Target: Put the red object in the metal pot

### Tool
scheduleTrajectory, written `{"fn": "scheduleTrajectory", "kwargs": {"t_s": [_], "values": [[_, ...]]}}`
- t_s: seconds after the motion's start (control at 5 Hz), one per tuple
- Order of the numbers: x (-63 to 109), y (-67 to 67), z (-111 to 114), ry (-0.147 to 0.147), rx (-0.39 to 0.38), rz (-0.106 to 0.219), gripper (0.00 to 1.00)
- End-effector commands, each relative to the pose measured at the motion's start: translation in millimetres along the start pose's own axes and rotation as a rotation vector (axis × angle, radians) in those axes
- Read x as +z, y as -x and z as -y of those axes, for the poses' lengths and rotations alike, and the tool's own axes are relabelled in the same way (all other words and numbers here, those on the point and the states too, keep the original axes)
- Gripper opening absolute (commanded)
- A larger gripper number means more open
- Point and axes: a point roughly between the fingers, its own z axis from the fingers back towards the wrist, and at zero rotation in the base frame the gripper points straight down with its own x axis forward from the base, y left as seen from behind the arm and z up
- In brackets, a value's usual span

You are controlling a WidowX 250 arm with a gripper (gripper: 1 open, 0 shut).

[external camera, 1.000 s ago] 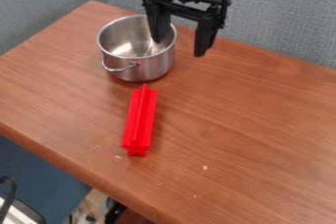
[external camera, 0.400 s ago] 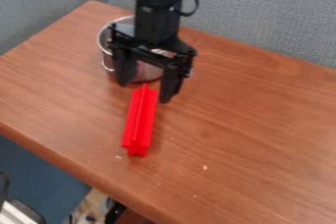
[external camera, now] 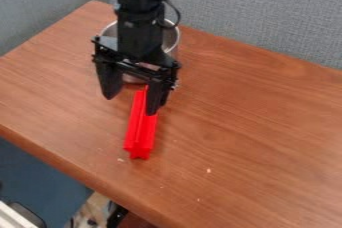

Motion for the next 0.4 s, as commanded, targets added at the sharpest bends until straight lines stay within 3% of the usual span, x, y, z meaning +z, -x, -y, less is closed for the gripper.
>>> {"fn": "scheduleTrajectory", "kwargs": {"t_s": [0.0,0.2], "values": [[0.7,-3.1,-5.3,0.001,0.031,0.055,1.00],[-4.5,-4.5,-5.4,0.007,0.042,0.061,1.00]]}}
